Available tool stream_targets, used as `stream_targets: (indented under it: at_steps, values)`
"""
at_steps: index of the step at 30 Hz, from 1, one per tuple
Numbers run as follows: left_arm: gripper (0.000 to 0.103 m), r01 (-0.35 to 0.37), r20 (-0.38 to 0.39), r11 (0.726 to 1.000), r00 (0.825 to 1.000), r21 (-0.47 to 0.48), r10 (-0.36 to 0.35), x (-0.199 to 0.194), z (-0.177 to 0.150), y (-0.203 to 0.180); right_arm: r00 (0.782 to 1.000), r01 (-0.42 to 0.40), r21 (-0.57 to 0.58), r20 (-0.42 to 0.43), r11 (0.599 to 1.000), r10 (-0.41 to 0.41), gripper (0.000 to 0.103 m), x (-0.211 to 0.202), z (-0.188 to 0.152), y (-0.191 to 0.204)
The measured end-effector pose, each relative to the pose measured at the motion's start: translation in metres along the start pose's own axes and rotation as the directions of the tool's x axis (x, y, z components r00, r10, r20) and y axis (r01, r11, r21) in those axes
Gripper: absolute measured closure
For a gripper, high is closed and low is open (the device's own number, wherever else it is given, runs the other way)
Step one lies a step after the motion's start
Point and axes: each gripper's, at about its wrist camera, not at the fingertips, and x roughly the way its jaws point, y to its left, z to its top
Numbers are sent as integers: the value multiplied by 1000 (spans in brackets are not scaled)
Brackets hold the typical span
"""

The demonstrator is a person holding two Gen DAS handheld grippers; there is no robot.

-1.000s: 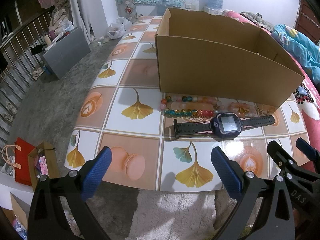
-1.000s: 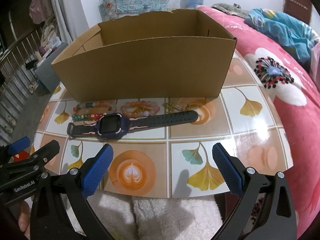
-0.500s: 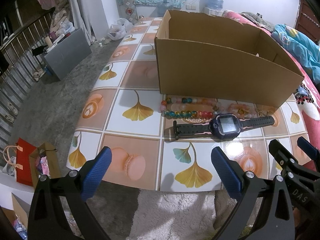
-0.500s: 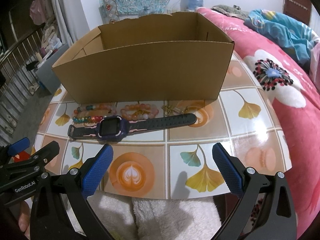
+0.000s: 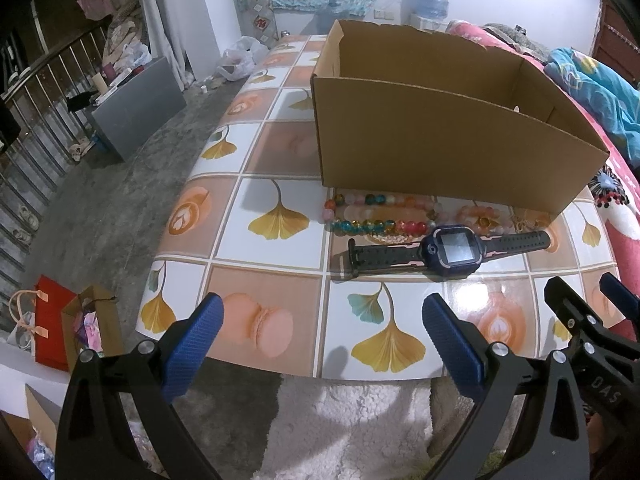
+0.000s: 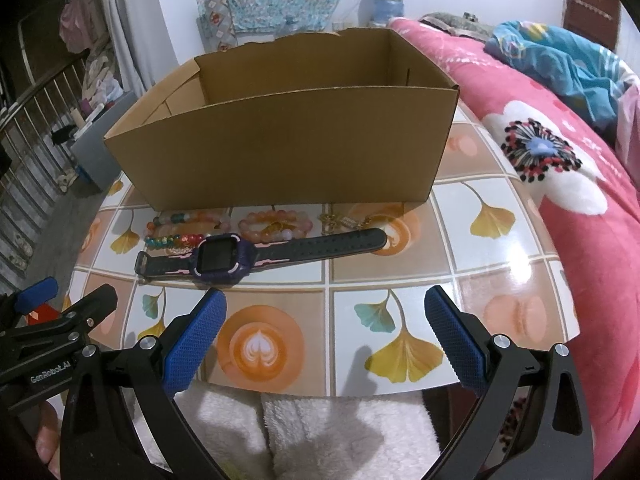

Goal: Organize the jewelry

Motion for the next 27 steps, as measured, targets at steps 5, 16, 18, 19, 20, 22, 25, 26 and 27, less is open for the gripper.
stream_targets:
  at_steps: [5, 16, 18, 19, 20, 22, 25, 26, 27]
  values:
    - [6, -7, 8, 1000, 1000, -2, 7, -1, -2, 1, 1000, 9, 0, 24, 1000, -9, 8, -5, -1, 0]
    - [5, 54, -49, 999, 997, -2, -54, 20, -14, 19, 997, -67, 28, 49, 997, 66, 8, -8, -4, -14]
    - [5, 128, -44, 992, 991, -13, -128, 26, -16, 26, 993, -105, 27, 52, 994, 104, 8, -7, -3, -15]
    - [6, 168, -36, 986, 985, -20, -169, 28, -16, 30, 990, -131, 25, 55, 991, 130, 8, -6, -2, -16]
    - [6, 210, -28, 977, 977, -33, -211, 30, -16, 34, 987, -153, 21, 58, 988, 152, 8, -6, -1, -15]
    - [6, 277, -1, 958, 961, -74, -278, 33, -15, 42, 979, -193, 8, 61, 981, 192, 8, -3, 3, -12]
    - [6, 323, 47, 938, 946, -124, -320, 35, -11, 50, 960, -276, -8, 47, 961, 276, 18, 3, 11, -5]
    - [6, 323, 49, 937, 946, -130, -319, 36, -8, 51, 954, -297, -9, 38, 955, 297, 20, 6, 13, -3]
    - [6, 329, 44, 935, 944, -133, -326, 38, -6, 51, 946, -323, -8, 27, 946, 323, 24, 10, 17, 0]
